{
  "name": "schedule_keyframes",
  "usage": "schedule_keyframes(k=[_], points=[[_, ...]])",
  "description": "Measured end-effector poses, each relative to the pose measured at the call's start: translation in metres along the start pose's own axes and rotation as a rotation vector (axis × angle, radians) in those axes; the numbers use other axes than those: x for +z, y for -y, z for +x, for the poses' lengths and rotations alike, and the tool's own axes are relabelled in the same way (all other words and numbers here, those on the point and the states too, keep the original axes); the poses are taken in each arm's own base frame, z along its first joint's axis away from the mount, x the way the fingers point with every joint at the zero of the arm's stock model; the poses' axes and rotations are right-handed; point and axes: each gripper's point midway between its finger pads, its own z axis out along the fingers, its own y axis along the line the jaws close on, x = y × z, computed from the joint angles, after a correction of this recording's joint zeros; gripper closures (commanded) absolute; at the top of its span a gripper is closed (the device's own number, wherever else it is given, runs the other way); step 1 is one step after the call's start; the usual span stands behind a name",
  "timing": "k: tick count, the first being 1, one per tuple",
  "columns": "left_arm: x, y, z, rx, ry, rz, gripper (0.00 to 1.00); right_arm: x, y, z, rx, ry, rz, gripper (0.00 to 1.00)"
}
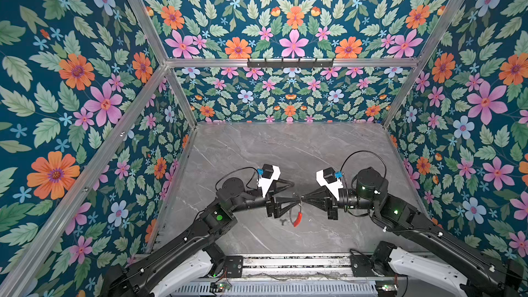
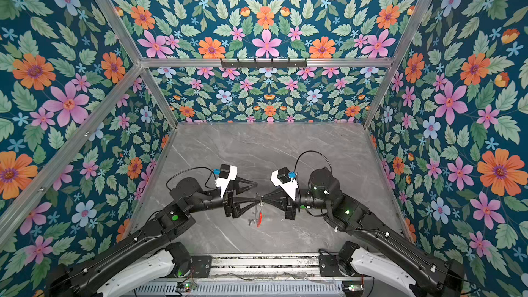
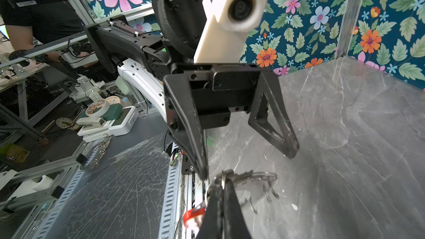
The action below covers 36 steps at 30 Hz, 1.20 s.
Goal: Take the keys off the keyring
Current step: 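Grasp the disc rim with the left gripper while the right gripper holds it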
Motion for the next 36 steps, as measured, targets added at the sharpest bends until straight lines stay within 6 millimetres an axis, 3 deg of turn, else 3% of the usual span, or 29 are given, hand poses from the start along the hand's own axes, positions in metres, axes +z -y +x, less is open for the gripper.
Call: schedule_keyframes(k=[5, 10, 18, 20, 24, 26, 32, 36], points=[[0.002, 0.004, -0.001, 0.001, -0.010, 0.026, 0.33, 0.001, 0.001, -0.002, 0.003, 0.000, 0.000, 1.00], [0.003, 0.010, 0.002, -0.021, -0.030, 0.069, 0.57, 0.001, 0.005, -0.007, 0.001, 0.004, 0.031, 1.00], [0.000, 0.023, 0.000, -0.073, -0.043, 0.123, 0.68, 0.005, 0.025, -0.009, 0.008, -0.015, 0.126, 1.00], [0.000, 0.022, -0.001, -0.101, -0.046, 0.113, 0.66, 0.007, 0.028, -0.011, 0.007, -0.017, 0.136, 1.00], [0.001, 0.020, -0.002, -0.133, -0.051, 0.101, 0.46, 0.010, 0.037, -0.011, 0.012, -0.022, 0.171, 1.00], [0.005, 0.020, 0.001, -0.155, -0.065, 0.114, 0.41, 0.010, 0.041, -0.009, 0.017, -0.029, 0.191, 1.00], [0.015, 0.027, 0.007, -0.224, -0.060, 0.186, 0.35, 0.009, 0.045, -0.010, 0.037, -0.022, 0.198, 1.00], [0.007, 0.051, -0.005, -0.221, -0.012, 0.296, 0.35, 0.006, 0.054, -0.013, 0.056, 0.010, 0.200, 1.00]])
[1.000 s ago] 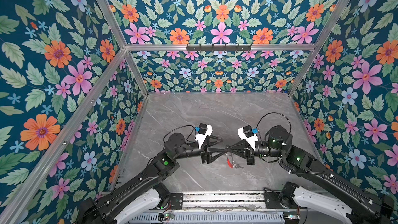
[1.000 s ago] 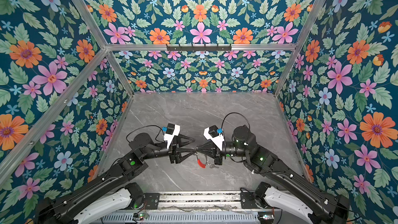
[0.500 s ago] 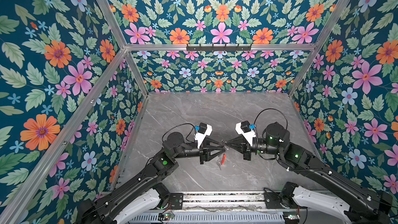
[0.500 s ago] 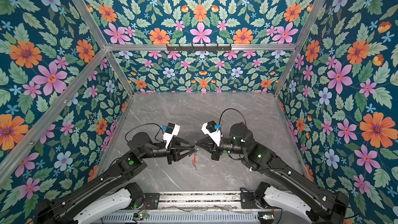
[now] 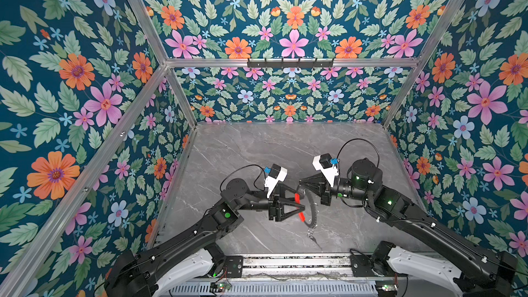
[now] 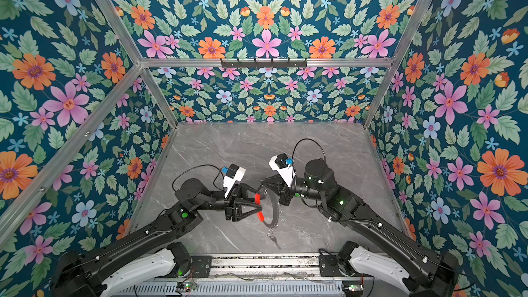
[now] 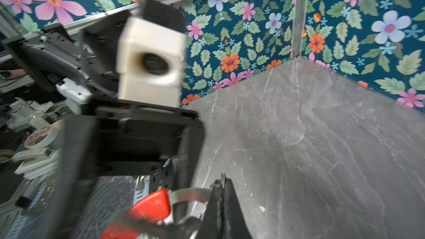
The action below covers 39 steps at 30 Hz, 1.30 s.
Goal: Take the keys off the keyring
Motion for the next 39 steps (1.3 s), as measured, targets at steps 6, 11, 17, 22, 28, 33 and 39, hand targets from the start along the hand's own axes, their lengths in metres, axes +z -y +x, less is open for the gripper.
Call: schedule_keyframes(k=[6, 11, 17, 22, 28, 33, 39], points=[[-0.009, 0.012, -0.021, 0.100, 0.006, -0.096, 0.43, -0.005, -0.008, -0.014, -0.023, 0.050, -0.049, 1.00], [-0.015, -0.011, -0.026, 0.167, -0.033, -0.277, 0.41, -0.008, -0.004, -0.012, -0.019, 0.041, -0.021, 1.00], [-0.021, -0.040, -0.017, 0.193, -0.093, -0.411, 0.35, -0.012, -0.005, -0.001, -0.012, -0.006, -0.014, 1.00], [-0.026, -0.043, -0.012, 0.206, -0.114, -0.443, 0.43, -0.016, -0.006, -0.002, -0.028, -0.014, -0.005, 1.00], [-0.027, -0.030, -0.014, 0.260, -0.104, -0.397, 0.46, -0.018, -0.016, -0.001, -0.043, -0.030, -0.058, 1.00], [-0.022, -0.021, -0.014, 0.307, -0.104, -0.329, 0.46, -0.020, -0.031, -0.001, -0.055, -0.033, -0.139, 1.00], [-0.016, -0.022, -0.015, 0.335, -0.105, -0.304, 0.39, -0.023, -0.043, 0.000, -0.053, -0.038, -0.209, 1.00]])
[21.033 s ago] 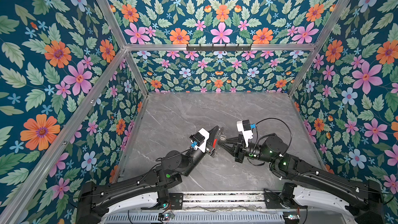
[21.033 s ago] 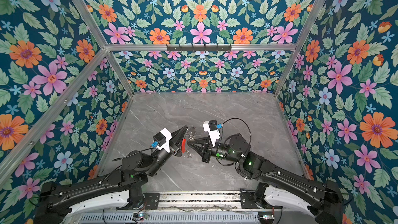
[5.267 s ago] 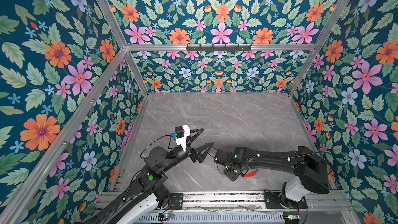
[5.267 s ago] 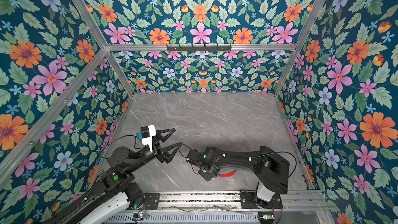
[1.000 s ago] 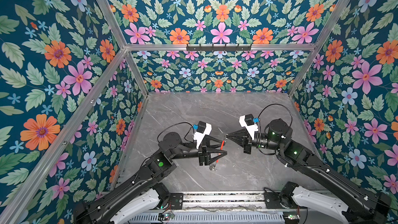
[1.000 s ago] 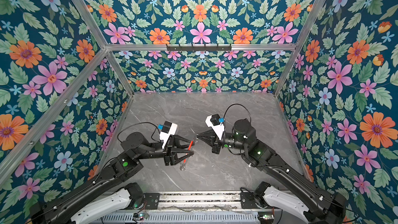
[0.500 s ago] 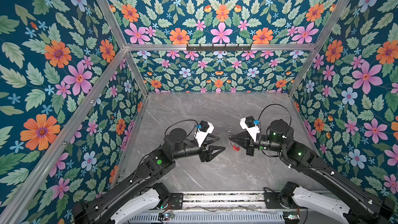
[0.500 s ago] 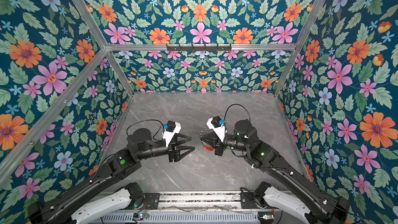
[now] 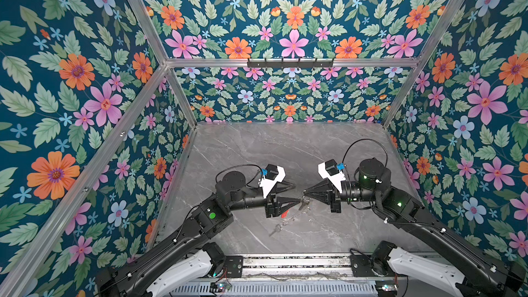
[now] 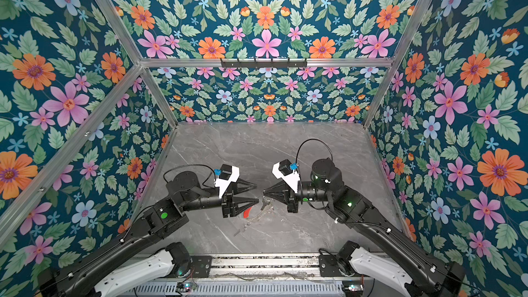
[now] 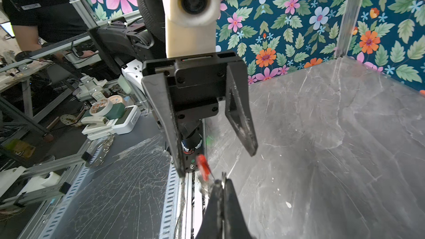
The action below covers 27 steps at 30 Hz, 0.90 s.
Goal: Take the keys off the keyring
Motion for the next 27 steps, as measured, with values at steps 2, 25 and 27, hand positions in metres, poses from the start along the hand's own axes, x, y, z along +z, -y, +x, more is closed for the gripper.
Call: schedule_keyframes(k=[2, 25, 27], points=[[0.001, 0.001, -0.002, 0.011, 0.008, 0.012, 0.41, 0.000, -0.002, 0.000, 0.002, -0.001, -0.014, 1.00], [0.010, 0.009, -0.003, 0.013, 0.016, 0.106, 1.00, 0.005, -0.004, -0.008, 0.017, 0.029, -0.051, 1.00], [0.010, 0.009, -0.002, 0.012, 0.018, 0.104, 1.00, 0.005, -0.004, -0.007, 0.022, 0.026, -0.057, 1.00]])
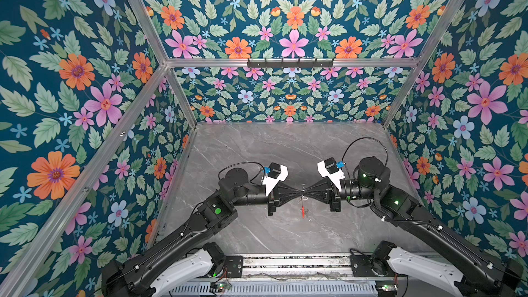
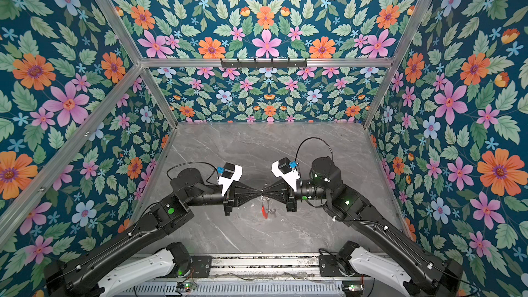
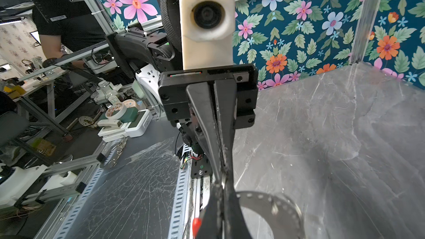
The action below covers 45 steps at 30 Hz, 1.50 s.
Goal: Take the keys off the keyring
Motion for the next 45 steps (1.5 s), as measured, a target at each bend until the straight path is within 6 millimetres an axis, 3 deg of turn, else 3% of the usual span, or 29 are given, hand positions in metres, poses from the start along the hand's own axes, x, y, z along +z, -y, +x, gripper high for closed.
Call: schedule_keyframes(k=[5, 10, 17, 25, 29, 36, 45], points=[[-0.002, 0.000, 0.001, -0.004, 0.024, -0.005, 1.00, 0.001, 0.001, 0.000, 0.008, -0.001, 0.000, 1.00], [-0.006, 0.001, -0.002, 0.008, 0.064, -0.015, 1.00, 0.000, -0.001, -0.004, 0.017, 0.021, 0.001, 0.63], [-0.011, 0.005, -0.008, 0.047, 0.115, -0.016, 1.00, -0.016, -0.002, -0.011, -0.024, 0.087, 0.080, 0.48], [-0.016, 0.012, -0.012, 0.077, 0.156, 0.006, 1.00, -0.031, 0.004, -0.008, -0.029, 0.158, 0.178, 0.47], [-0.018, 0.023, -0.016, 0.096, 0.174, 0.058, 1.00, -0.033, 0.000, -0.008, -0.038, 0.180, 0.162, 0.54], [-0.020, 0.027, -0.020, 0.105, 0.196, 0.079, 1.00, -0.018, -0.015, -0.015, -0.004, 0.153, 0.008, 0.58], [-0.024, 0.016, -0.025, 0.078, 0.254, 0.007, 1.00, -0.004, -0.031, -0.023, 0.017, 0.154, -0.104, 0.65]])
